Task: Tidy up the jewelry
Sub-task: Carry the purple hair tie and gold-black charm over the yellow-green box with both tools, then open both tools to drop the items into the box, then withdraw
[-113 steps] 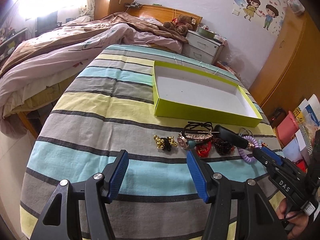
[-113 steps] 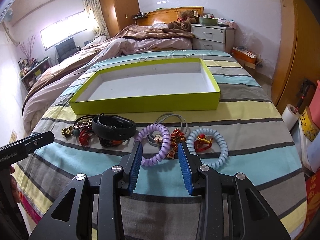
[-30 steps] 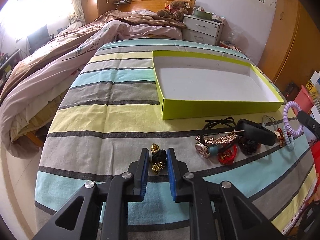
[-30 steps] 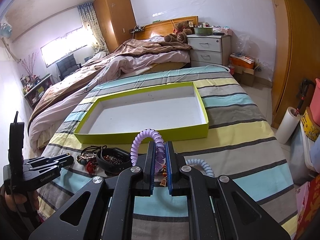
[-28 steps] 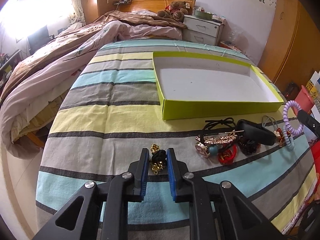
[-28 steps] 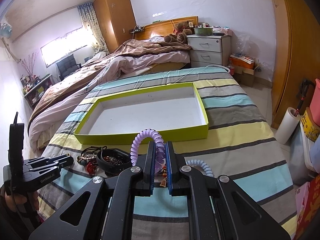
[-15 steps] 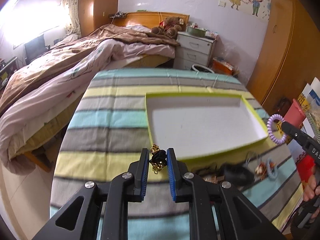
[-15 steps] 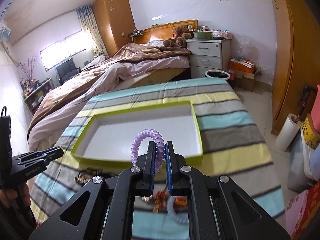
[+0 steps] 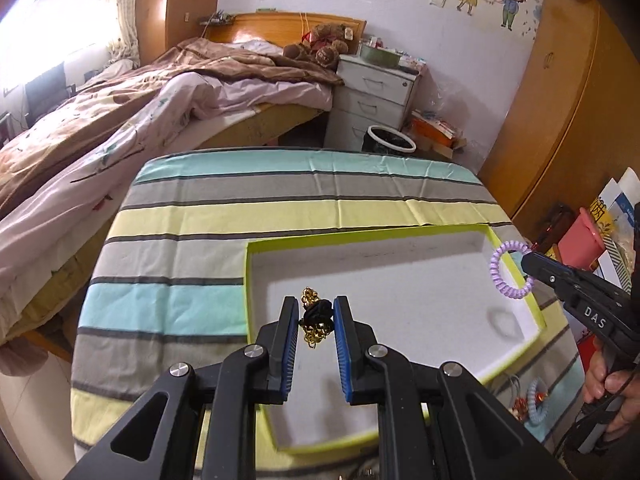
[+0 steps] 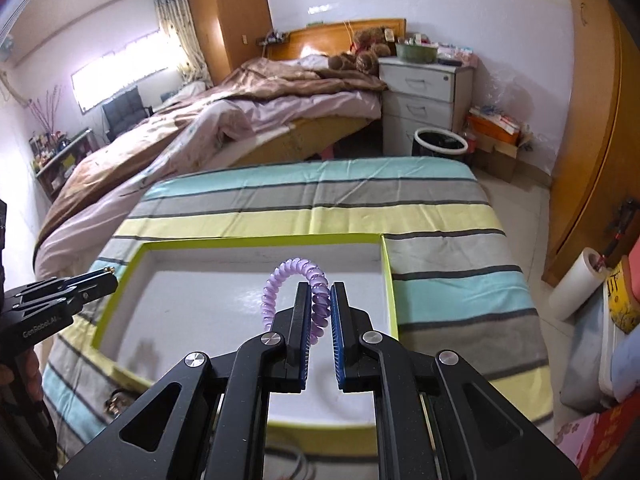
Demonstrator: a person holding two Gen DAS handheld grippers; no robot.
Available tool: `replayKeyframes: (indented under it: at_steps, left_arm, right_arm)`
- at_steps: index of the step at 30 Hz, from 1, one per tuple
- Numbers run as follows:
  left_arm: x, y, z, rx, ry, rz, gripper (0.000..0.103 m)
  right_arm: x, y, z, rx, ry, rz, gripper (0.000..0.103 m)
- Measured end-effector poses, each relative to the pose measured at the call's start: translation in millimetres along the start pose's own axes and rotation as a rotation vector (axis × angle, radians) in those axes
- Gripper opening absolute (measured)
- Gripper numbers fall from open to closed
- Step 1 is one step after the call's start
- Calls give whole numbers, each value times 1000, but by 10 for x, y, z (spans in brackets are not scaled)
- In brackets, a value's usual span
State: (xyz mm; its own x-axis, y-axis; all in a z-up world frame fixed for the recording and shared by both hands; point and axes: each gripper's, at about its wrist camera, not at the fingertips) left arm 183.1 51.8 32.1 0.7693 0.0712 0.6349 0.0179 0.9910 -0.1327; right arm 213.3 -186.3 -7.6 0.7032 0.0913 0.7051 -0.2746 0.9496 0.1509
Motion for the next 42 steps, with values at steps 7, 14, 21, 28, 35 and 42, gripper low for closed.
replayKeyframes:
  at_steps: [7, 14, 21, 28, 35, 42]
  left_arm:
    - [86, 0, -349, -8, 44, 3, 18]
    - [91, -15, -540, 1, 76, -2, 18]
    - [58, -9, -621, 9, 96, 7, 18]
    - [52, 9, -650, 8, 107, 15, 18]
    - [53, -1, -641, 3, 104, 20, 28]
    - [57, 6, -569, 1, 91, 30, 36]
  right_arm:
    - [76, -86, -356, -15, 66, 10, 10]
    - [88, -78, -538, -50, 99, 57, 10]
    - [55, -36, -596, -80, 106, 103, 10]
    - [59, -49, -640, -88, 119, 112, 10]
    - [60, -44, -674, -95, 128, 121, 10]
    - [53, -31, -659, -93, 118, 123, 16]
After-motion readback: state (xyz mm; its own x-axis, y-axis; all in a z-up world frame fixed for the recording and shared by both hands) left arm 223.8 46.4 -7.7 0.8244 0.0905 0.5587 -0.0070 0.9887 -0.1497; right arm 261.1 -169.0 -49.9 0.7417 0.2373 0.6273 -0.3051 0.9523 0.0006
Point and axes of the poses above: each gripper's, at about its wrist camera, not at the fingertips, and z roughly against the way its jaws point, y to its left, x to its top, and after that the axes turned 2 degrees about -z, right-handed
